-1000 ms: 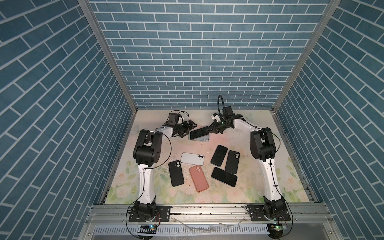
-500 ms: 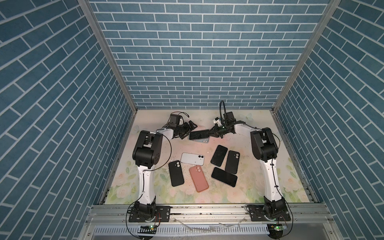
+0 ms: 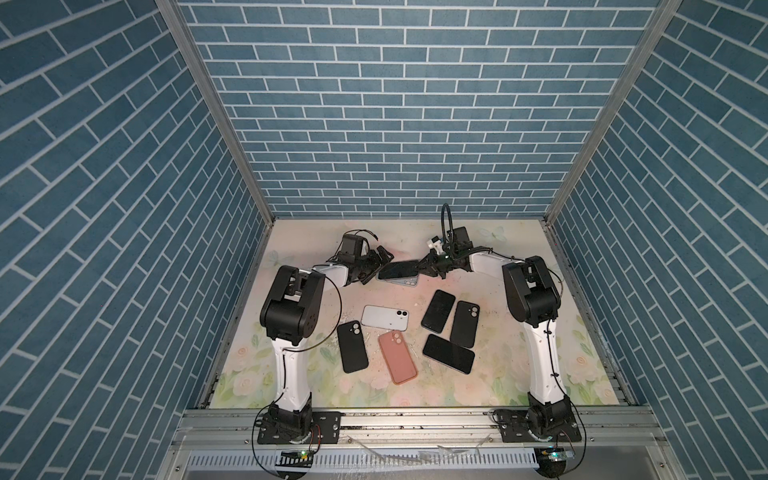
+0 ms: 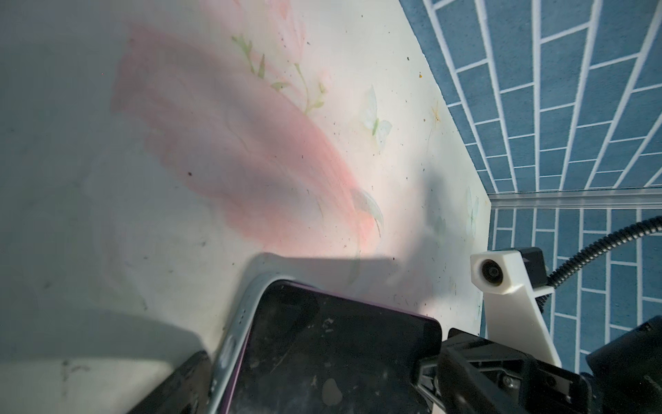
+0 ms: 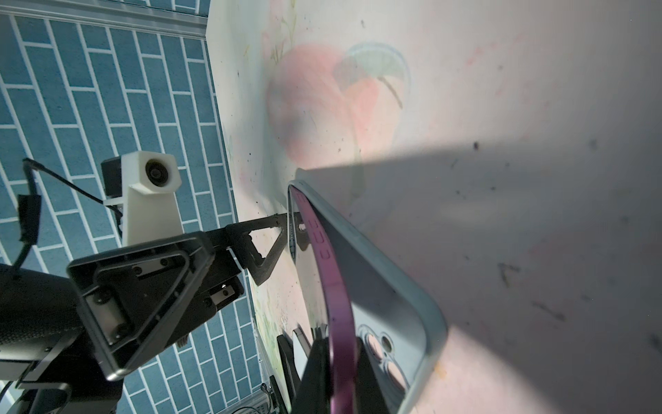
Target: Put the phone into the phone case
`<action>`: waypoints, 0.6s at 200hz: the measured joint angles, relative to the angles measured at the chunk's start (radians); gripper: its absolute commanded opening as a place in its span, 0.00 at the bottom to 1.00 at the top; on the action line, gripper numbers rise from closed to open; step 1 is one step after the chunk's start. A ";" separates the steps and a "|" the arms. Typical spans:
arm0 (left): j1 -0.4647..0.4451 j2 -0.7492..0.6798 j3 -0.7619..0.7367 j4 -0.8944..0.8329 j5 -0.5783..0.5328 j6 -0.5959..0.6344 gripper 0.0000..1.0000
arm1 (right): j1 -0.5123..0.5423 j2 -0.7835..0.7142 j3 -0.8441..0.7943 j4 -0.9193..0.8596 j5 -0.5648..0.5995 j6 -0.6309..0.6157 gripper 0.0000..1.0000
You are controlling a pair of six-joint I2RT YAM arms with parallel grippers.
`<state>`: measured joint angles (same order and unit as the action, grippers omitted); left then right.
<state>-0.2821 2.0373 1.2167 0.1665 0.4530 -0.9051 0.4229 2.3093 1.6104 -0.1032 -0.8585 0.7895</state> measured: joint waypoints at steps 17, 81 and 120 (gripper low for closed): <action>-0.008 -0.006 -0.009 0.008 -0.019 -0.002 1.00 | 0.001 -0.002 -0.007 0.002 0.005 0.000 0.00; -0.028 -0.020 -0.032 0.029 -0.072 -0.011 1.00 | 0.011 -0.025 -0.044 0.026 0.038 0.003 0.00; -0.044 -0.050 -0.078 0.046 -0.098 -0.031 1.00 | 0.018 -0.034 -0.071 0.039 0.045 0.011 0.04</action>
<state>-0.3264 1.9873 1.1385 0.2127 0.3550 -0.9356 0.4404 2.2753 1.5398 -0.0639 -0.8131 0.8009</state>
